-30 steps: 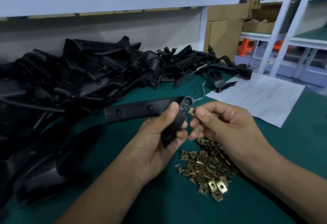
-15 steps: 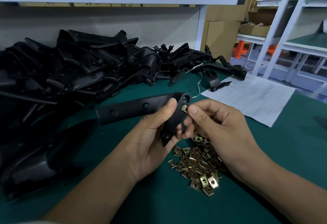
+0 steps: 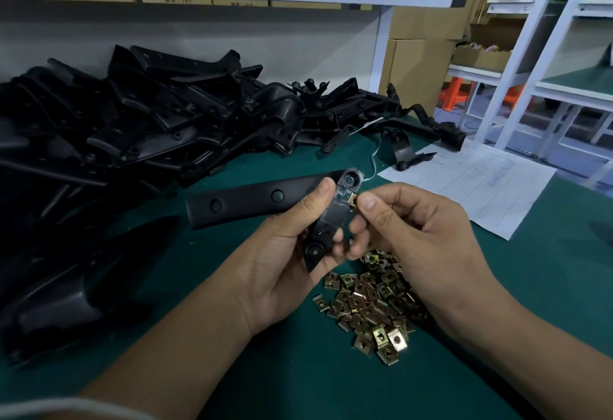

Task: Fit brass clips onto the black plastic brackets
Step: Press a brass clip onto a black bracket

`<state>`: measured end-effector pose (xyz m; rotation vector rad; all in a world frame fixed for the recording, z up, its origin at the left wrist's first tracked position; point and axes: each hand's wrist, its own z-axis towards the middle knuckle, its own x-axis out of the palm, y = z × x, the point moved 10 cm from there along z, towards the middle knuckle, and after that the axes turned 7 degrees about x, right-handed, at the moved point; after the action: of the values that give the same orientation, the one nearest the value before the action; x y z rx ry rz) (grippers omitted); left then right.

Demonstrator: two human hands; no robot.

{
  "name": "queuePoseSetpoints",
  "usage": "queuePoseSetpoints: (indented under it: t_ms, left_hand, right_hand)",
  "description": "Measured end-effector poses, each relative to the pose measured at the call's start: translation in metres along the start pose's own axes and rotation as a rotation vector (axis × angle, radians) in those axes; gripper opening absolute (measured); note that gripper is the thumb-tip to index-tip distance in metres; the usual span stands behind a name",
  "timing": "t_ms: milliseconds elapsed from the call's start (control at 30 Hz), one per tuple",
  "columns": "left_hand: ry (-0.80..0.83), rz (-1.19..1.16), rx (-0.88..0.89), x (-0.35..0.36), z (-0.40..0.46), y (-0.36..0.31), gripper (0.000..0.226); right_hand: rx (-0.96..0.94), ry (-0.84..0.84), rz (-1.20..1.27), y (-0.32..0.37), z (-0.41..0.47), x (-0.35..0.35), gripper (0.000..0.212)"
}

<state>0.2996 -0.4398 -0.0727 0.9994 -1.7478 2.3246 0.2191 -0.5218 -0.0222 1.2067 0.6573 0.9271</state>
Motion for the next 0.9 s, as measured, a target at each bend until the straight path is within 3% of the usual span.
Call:
queuePoseSetpoints:
  t_ms: [367,500,633,733,833,900]
  left_hand:
    - [0.082,0.016,-0.022,0.014,-0.003,0.0,0.036]
    - [-0.133,-0.069,0.01,-0.004,0.0,-0.002,0.026]
    - [-0.36,-0.318,0.093,-0.03,-0.002,-0.011,0.025]
    - [-0.385,-0.389,0.125,-0.034,-0.003,-0.013,0.038]
    - [-0.366,-0.436,0.119,-0.034,-0.003,-0.011,0.03]
    - [-0.358,-0.439,0.095,-0.032,-0.004,-0.009,0.03]
  right_hand:
    - [-0.08,-0.03,-0.147,0.006,-0.004,-0.003,0.022]
    - [-0.099,-0.07,-0.345,0.009,0.003,-0.014,0.022]
    - [-0.101,-0.092,-0.797,0.01,0.011,-0.034,0.012]
    - [-0.083,0.037,-0.993,-0.002,0.013,-0.023,0.011]
    - [-0.07,0.102,-1.113,-0.013,0.014,-0.01,0.02]
    - [-0.064,0.095,-1.133,-0.014,0.013,-0.007,0.014]
